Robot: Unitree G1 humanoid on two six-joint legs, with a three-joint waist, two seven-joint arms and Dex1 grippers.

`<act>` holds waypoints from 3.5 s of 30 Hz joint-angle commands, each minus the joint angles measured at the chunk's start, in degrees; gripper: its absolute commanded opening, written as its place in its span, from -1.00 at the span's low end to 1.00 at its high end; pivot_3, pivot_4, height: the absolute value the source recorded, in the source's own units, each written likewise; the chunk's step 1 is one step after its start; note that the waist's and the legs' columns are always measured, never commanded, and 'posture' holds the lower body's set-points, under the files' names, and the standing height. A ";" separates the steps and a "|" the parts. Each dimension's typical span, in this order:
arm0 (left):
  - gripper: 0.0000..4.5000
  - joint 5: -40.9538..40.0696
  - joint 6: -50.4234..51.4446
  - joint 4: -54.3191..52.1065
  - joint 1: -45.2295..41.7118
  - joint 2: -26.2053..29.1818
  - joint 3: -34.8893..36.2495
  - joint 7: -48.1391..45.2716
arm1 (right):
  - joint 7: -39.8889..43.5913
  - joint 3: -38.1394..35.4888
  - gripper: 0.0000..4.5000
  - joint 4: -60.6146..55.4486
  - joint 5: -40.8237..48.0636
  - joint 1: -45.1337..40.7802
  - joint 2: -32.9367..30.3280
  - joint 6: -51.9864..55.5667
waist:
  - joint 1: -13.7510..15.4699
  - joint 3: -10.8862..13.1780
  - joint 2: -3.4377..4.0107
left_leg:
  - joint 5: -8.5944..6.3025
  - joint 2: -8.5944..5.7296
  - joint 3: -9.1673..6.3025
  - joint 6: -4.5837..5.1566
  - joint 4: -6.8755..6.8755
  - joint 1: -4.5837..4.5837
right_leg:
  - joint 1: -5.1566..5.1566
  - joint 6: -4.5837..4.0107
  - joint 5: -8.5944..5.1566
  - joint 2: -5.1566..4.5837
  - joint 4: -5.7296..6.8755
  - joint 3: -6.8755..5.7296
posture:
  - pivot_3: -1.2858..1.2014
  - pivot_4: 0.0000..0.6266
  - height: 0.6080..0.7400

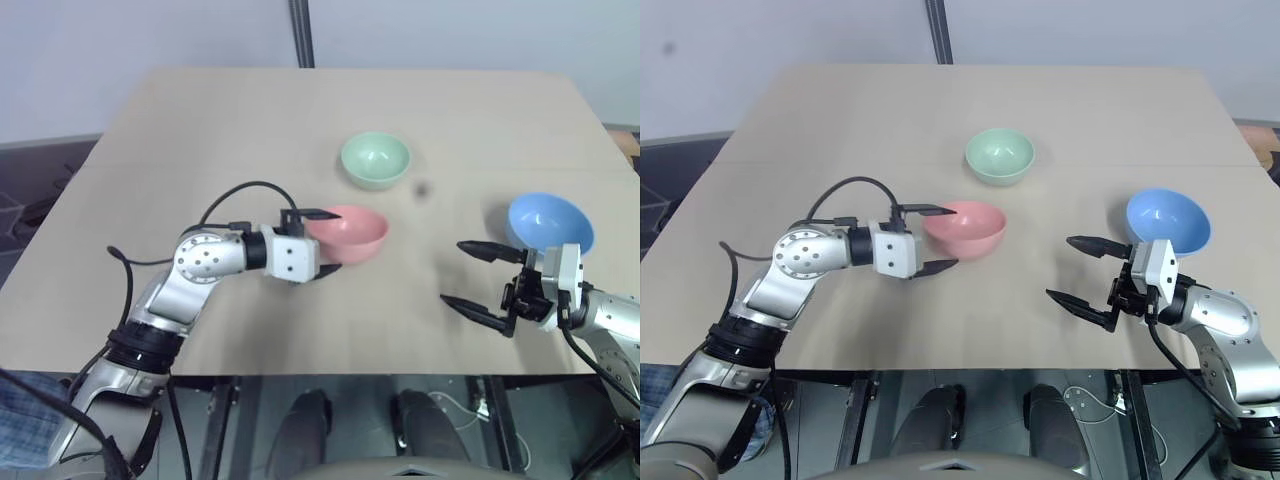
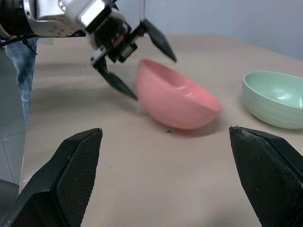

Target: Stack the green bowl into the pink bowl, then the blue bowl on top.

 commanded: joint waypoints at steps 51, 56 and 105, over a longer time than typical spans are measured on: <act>0.97 -38.09 38.36 -24.60 30.59 3.28 41.25 6.59 | -20.25 24.24 1.00 44.78 -38.29 -55.07 13.14 1.43 | -0.26 0.03 0.04 | 0.00 0.03 0.10 -0.02 -0.23 -0.05 | -0.23 -0.05 0.01 -0.04 -0.08 0.05 | 0.03 -0.52 1.00; 0.97 -39.72 40.17 -26.22 30.50 4.41 38.26 3.30 | -21.40 26.48 1.00 53.44 -41.58 -61.40 17.57 -2.24 | -0.20 0.03 0.05 | 0.00 0.03 0.12 -0.03 -0.26 -0.07 | -0.27 -0.06 0.02 -0.04 -0.08 0.07 | 0.03 -0.52 1.00; 1.00 -36.69 37.39 -25.86 31.13 4.27 37.06 4.42 | -3.80 24.34 -0.98 38.29 -37.60 -61.05 17.70 -4.59 | -1.58 0.08 0.11 | 0.00 0.04 0.13 -0.03 -0.42 -0.27 | -0.56 -0.08 0.03 -0.05 -0.06 0.11 | 0.03 -0.52 1.00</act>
